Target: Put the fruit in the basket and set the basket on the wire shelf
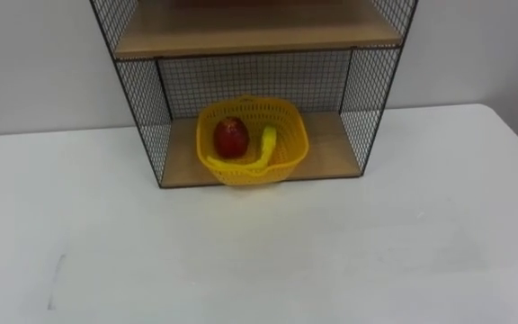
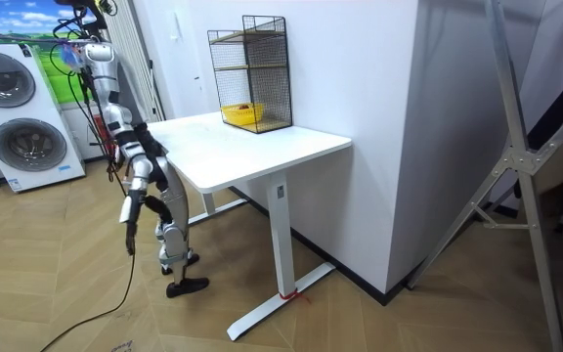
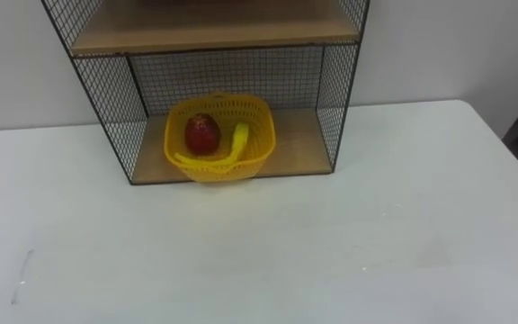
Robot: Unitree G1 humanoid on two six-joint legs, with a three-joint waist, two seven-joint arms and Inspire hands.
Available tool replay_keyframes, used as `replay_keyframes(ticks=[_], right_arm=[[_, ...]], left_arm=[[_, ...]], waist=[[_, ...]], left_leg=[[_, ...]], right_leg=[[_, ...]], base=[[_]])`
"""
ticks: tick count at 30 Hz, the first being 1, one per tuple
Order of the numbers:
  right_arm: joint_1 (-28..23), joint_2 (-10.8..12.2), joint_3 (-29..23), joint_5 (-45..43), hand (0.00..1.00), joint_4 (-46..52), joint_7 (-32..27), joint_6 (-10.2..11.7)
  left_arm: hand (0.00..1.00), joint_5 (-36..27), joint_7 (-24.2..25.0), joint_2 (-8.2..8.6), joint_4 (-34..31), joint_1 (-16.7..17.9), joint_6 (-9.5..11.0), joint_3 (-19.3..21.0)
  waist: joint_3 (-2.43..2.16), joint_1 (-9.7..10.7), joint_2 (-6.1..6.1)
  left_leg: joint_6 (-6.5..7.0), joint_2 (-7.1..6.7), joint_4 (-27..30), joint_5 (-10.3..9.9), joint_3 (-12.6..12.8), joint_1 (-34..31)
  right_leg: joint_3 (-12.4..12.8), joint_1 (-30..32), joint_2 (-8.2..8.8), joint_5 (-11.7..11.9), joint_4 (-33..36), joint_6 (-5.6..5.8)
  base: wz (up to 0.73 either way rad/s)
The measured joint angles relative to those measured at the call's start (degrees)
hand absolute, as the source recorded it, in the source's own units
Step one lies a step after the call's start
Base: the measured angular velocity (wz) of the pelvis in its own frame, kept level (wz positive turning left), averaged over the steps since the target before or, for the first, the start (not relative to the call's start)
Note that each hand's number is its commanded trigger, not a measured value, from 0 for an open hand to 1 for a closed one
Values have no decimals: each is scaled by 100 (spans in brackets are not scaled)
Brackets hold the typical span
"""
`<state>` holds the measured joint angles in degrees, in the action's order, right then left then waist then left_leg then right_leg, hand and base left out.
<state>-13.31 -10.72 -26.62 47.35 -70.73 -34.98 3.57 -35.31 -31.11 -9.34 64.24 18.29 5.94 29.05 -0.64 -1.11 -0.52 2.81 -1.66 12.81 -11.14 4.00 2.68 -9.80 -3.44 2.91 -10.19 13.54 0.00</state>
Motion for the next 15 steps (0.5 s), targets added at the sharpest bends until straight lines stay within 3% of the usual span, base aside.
replay_keyframes(ticks=[4, 7, 13, 15], right_arm=[[89, -68, 682, -1197, 0, -195, 1025, -404], [147, -71, 1051, -2098, 0, -339, 1623, -640], [216, -66, 1237, -3289, 0, -433, 2358, -895], [247, -59, 1418, -3667, 0, -429, 2421, -988]], left_arm=[[0, 1787, 906, 5, 26, -189, -432, -544], [0, 2848, 1247, 8, 67, -203, -681, -815], [0, 4099, 1635, 21, 93, -145, -1052, -1190], [0, 4259, 1727, 23, 91, -161, -1160, -1377]], waist=[[36, -1, 58], [55, -4, 91], [56, 89, 105], [54, 97, 108]], left_leg=[[-1, 34, -29, 5, 57, 127], [0, 42, -54, 4, 90, 201], [1, 44, -54, 6, 105, 274], [2, 44, -49, 5, 105, 298]], right_leg=[[45, -90, -40, 15, -105, 34], [103, -142, -58, 19, -121, 32], [113, -191, -58, 26, -105, 32], [105, -218, -57, 12, -93, 36]], base=[[-8], [-9], [-1], [0]])
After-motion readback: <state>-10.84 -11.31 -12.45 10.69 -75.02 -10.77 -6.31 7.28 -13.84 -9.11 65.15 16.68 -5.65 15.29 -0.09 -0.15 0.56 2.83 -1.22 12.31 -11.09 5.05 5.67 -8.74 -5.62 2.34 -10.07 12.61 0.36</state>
